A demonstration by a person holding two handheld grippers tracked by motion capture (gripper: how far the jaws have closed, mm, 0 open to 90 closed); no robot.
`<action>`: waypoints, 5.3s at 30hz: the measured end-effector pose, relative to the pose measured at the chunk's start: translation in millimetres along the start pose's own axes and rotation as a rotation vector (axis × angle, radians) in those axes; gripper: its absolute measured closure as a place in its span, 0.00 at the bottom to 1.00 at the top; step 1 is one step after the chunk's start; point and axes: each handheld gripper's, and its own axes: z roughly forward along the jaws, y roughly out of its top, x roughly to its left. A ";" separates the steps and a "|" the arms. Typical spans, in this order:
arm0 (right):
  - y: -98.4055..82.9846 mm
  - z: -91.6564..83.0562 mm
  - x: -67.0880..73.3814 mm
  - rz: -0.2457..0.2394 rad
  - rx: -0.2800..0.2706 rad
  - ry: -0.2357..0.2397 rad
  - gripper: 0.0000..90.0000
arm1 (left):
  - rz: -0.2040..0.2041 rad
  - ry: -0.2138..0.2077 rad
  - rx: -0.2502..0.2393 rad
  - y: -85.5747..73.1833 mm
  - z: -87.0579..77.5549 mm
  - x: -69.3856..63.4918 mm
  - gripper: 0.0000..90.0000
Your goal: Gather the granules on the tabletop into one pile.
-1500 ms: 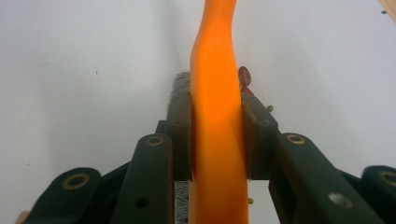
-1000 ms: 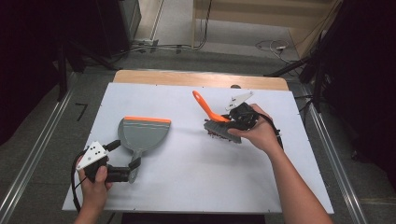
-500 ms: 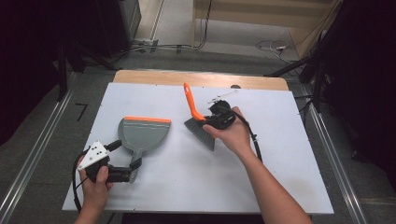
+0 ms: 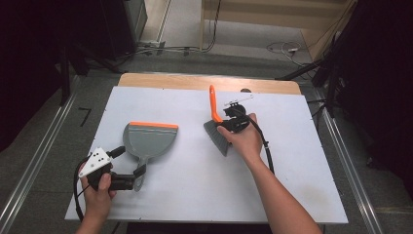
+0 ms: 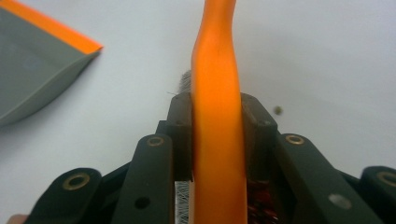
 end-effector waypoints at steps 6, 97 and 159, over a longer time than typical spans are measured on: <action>-5.6 -4.8 -10.6 0.064 -0.018 -0.034 0.75 | -0.001 0.001 0.001 -0.1 0.3 -0.8 0.00; -6.5 -28.0 -43.6 -0.052 0.007 -0.450 0.76 | 0.000 0.002 0.000 -0.3 0.6 -0.4 0.00; -21.8 -35.2 -36.6 -0.106 -0.047 -0.308 0.76 | 0.006 -0.001 0.004 -0.5 3.4 -3.2 0.00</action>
